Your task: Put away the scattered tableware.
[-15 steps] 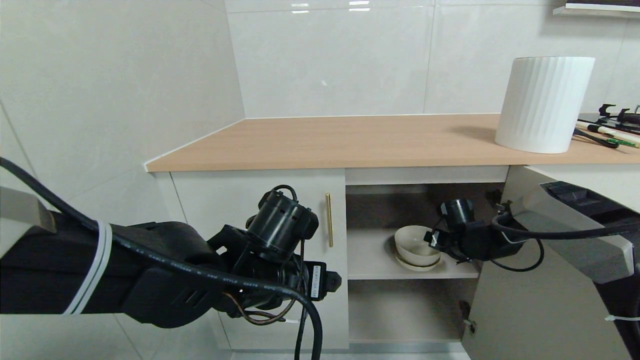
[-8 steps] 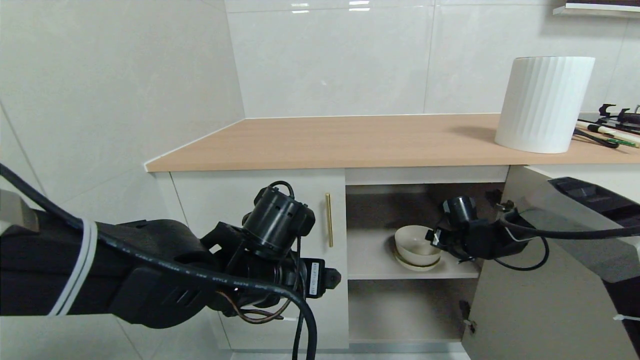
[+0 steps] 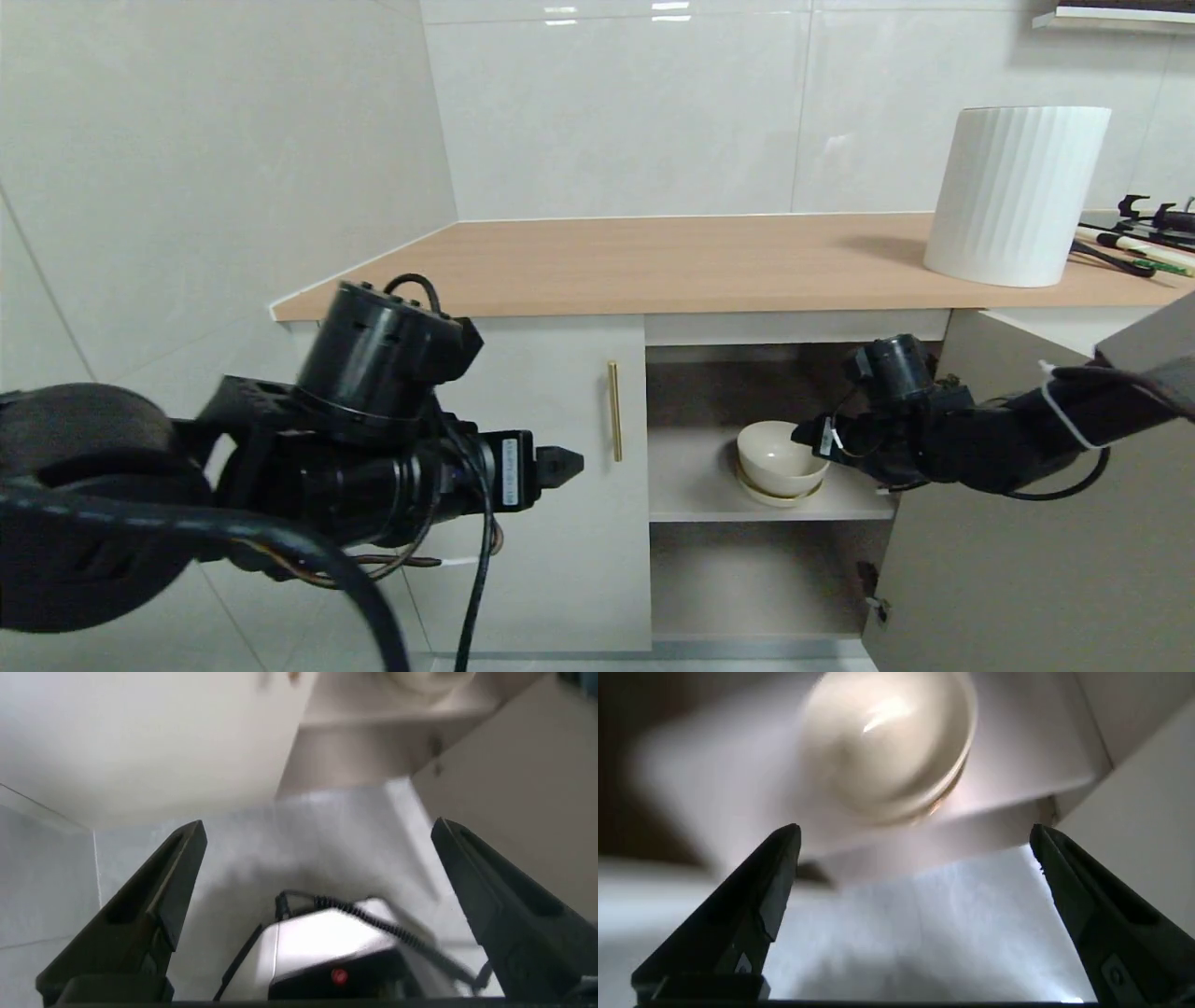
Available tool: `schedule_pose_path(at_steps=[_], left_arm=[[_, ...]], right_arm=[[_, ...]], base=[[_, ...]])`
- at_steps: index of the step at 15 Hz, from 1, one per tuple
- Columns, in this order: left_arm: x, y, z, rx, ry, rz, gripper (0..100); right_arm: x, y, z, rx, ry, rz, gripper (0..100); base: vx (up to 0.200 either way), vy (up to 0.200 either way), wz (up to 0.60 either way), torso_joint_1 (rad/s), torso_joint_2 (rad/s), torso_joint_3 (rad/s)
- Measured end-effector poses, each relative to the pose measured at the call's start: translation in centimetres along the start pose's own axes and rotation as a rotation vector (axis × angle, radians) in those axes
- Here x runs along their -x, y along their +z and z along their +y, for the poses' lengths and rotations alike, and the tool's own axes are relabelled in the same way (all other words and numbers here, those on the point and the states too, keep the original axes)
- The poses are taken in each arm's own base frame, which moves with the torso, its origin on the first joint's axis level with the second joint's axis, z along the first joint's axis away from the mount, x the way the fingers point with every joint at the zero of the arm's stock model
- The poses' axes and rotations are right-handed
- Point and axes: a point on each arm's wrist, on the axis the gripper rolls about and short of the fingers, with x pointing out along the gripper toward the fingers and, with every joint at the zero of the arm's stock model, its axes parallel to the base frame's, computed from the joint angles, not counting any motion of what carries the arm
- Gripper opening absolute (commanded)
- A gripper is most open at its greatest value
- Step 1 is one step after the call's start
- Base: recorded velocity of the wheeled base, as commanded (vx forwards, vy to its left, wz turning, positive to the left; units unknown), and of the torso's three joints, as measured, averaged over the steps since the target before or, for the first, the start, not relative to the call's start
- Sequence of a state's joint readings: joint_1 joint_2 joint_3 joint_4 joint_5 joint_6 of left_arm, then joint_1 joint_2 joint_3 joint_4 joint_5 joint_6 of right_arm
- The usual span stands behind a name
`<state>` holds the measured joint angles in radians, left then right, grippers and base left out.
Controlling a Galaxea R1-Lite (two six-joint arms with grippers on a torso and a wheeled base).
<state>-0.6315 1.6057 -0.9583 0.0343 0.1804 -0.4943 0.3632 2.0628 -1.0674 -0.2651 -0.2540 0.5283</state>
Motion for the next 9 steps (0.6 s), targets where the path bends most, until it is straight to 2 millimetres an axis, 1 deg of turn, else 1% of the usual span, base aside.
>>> schedule_pose_path(at_steps=[2, 4, 5, 7, 9], left_arm=[[3.0, 0.4, 0.9, 0.023, -0.023, -0.064, 100], [5.0, 0.1, 2.1, 0.044, -0.024, -0.105, 100], [5.7, 0.1, 2.7, 0.058, -0.018, -0.126, 100], [6.8, 0.1, 3.4, 0.075, -0.011, -0.156, 100], [7.4, -0.2, 3.8, 0.080, -0.013, -0.167, 100]], right_arm=[[5.1, -0.8, 0.7, 0.060, 0.051, 0.048, 100], [9.8, -1.4, 0.2, 0.110, 0.081, 0.125, 100], [11.8, -1.8, 0.0, 0.133, 0.096, 0.161, 100], [15.5, -2.7, -0.1, 0.183, 0.147, 0.207, 100], [17.7, -3.6, -0.4, 0.214, 0.197, 0.217, 100]], base=[[0.000, 0.000, 0.00, 0.000, 0.00, 0.000], [0.000, 0.000, 0.00, 0.000, 0.00, 0.000], [0.000, 0.000, 0.00, 0.000, 0.00, 0.000], [0.000, 0.000, 0.00, 0.000, 0.00, 0.000], [0.000, 0.000, 0.00, 0.000, 0.00, 0.000]])
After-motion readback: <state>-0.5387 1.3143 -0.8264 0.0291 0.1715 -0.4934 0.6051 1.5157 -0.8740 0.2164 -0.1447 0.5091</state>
